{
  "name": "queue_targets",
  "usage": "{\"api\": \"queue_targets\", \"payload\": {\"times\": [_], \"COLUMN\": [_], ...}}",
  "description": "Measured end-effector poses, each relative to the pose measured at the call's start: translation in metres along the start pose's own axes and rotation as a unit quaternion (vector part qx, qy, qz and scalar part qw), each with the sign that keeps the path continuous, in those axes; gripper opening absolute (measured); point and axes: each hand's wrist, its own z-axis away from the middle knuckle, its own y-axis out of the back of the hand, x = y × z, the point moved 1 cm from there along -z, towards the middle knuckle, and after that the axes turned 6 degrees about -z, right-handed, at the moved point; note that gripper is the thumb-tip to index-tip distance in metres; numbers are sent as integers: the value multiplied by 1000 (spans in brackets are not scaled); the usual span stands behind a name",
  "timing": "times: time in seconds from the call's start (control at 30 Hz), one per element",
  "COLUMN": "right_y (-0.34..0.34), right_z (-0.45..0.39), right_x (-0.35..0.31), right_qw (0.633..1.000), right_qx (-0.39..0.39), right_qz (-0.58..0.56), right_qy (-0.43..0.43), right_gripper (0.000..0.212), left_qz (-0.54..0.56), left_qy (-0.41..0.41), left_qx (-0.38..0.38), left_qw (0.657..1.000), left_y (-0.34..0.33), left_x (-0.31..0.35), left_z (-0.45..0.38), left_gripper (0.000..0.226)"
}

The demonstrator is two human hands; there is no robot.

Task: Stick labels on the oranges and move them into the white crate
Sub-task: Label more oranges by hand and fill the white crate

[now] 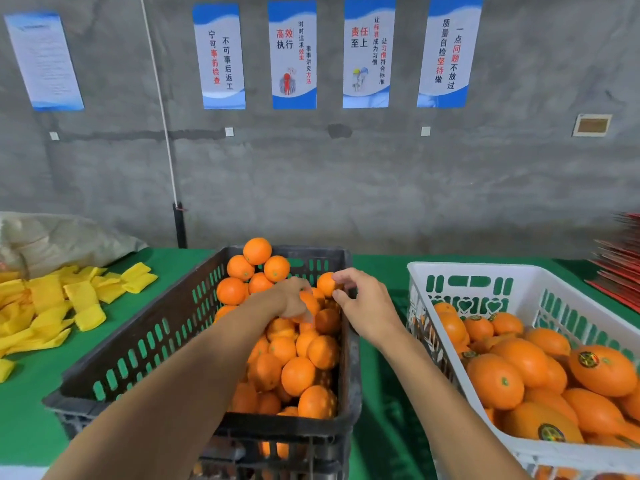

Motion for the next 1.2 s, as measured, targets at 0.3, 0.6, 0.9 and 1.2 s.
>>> {"api": "queue_targets", "payload": {"times": [0.3, 0.6, 0.9, 1.2], "right_y": [45, 94, 32, 4], "right_z": [63, 195, 335, 369], "right_x": [-72, -92, 23, 73], "right_qw": [980, 947, 995, 984], "right_qx": [154, 257, 77, -131], "right_qz": [-71, -110, -65, 119], "right_qy": [100, 158, 1, -35], "right_gripper": [25, 26, 28, 47], "left_qz": [176, 263, 319, 363], "left_qy": [-185, -313, -225, -142], "left_qx": [299, 420, 225, 224], "left_qw": [919, 810, 893, 893], "left_y": [39, -29, -232, -308], "left_x": [64, 130, 91, 71], "left_z": [144, 263, 277, 283], "left_gripper": [64, 60, 59, 59]}}
